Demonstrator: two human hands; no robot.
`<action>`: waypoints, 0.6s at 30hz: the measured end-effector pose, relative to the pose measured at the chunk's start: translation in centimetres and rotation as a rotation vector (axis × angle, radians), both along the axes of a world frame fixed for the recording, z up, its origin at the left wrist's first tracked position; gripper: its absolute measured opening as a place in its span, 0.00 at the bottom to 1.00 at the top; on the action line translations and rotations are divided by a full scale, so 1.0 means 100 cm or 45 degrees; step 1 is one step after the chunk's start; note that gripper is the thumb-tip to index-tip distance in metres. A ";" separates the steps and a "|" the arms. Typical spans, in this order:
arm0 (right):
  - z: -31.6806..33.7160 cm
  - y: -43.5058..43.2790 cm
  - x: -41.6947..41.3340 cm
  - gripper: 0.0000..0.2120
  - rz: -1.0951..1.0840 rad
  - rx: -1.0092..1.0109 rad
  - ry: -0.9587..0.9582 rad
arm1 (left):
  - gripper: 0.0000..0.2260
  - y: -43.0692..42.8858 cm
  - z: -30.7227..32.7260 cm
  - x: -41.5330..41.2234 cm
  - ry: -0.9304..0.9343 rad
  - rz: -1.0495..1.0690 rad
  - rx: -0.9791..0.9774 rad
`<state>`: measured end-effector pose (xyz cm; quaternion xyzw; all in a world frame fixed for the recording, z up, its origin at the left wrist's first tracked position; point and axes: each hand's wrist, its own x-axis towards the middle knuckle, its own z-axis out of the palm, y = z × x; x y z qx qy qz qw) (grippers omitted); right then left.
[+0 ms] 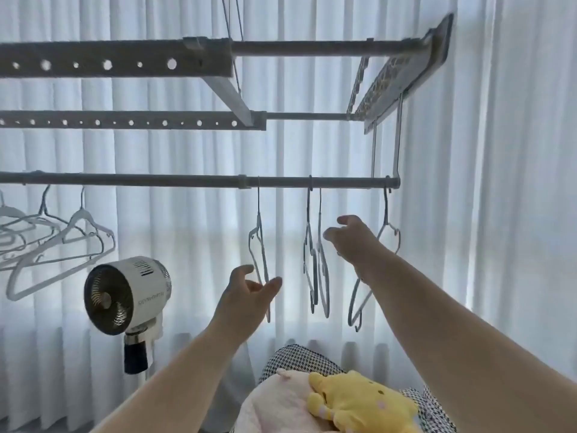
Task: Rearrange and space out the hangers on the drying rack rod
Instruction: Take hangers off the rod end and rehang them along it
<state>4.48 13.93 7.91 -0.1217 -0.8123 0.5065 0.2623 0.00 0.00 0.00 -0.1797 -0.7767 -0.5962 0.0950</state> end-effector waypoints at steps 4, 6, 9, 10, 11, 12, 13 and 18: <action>-0.007 0.009 -0.022 0.22 0.020 -0.064 -0.038 | 0.24 0.006 -0.009 -0.008 -0.097 -0.083 0.012; -0.011 0.010 -0.032 0.22 0.060 -0.128 -0.076 | 0.22 0.007 -0.012 -0.011 -0.124 -0.111 0.057; -0.017 0.007 -0.040 0.22 0.104 -0.166 -0.143 | 0.20 0.005 -0.013 -0.014 -0.101 -0.119 0.073; -0.019 0.008 -0.042 0.22 0.109 -0.176 -0.150 | 0.19 0.003 -0.012 -0.014 -0.093 -0.125 0.072; -0.020 0.010 -0.045 0.21 0.120 -0.198 -0.157 | 0.19 0.002 -0.012 -0.015 -0.092 -0.132 0.075; -0.021 0.010 -0.045 0.18 0.137 -0.234 -0.160 | 0.19 0.001 -0.010 -0.016 -0.081 -0.140 0.083; -0.021 0.010 -0.046 0.12 0.148 -0.255 -0.179 | 0.18 -0.001 -0.010 -0.016 -0.078 -0.153 0.091; -0.023 0.008 -0.050 0.11 0.232 -0.252 -0.244 | 0.15 -0.010 -0.016 -0.027 -0.081 -0.190 0.174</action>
